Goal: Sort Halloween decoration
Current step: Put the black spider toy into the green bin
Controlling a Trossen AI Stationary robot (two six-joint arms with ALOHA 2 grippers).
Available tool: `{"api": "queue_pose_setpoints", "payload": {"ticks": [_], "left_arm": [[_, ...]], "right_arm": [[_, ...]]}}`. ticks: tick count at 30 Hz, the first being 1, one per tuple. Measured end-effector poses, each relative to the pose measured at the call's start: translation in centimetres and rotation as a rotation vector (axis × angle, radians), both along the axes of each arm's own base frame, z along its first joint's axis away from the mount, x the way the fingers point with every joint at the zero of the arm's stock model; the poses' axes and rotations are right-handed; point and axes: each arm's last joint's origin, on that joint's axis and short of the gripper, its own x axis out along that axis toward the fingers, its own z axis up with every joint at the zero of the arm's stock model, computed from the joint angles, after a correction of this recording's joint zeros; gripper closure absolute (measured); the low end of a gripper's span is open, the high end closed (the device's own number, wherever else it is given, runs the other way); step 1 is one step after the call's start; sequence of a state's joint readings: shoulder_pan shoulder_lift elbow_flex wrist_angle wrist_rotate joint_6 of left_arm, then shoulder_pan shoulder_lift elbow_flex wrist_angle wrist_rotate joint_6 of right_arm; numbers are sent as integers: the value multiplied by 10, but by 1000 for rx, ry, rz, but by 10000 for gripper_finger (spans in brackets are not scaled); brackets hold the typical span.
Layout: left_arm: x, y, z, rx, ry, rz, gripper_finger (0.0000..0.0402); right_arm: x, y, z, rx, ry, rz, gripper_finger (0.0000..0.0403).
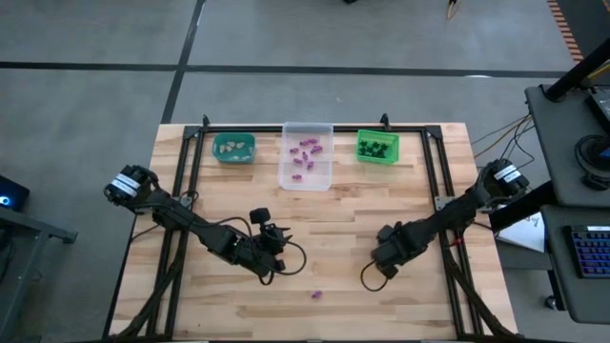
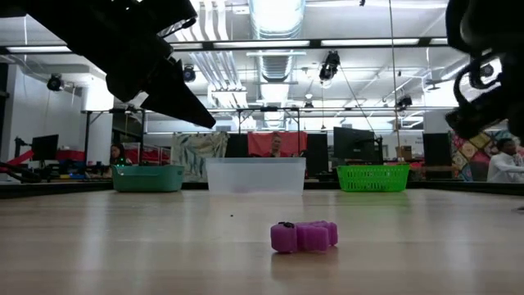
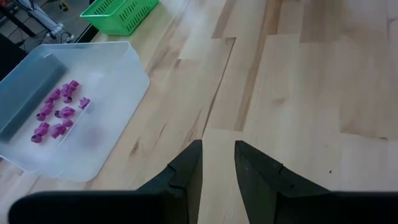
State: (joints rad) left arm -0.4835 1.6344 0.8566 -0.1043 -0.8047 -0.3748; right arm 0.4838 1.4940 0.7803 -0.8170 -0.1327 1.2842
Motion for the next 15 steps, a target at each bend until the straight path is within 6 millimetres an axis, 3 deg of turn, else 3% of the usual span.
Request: {"api": "queue_pose_setpoints", "payload": {"ticks": [3, 9, 15], "left_arm": [[1, 1, 0, -2, -5, 2, 325], [3, 2, 1, -4, -17, 4, 325], [5, 2, 2, -17, -18, -22, 325]], "right_arm": [[20, 1, 6, -66, -209, 22, 394], [59, 4, 43, -280, -545, 174, 394], [72, 11, 77, -330, -644, 402, 394]]}}
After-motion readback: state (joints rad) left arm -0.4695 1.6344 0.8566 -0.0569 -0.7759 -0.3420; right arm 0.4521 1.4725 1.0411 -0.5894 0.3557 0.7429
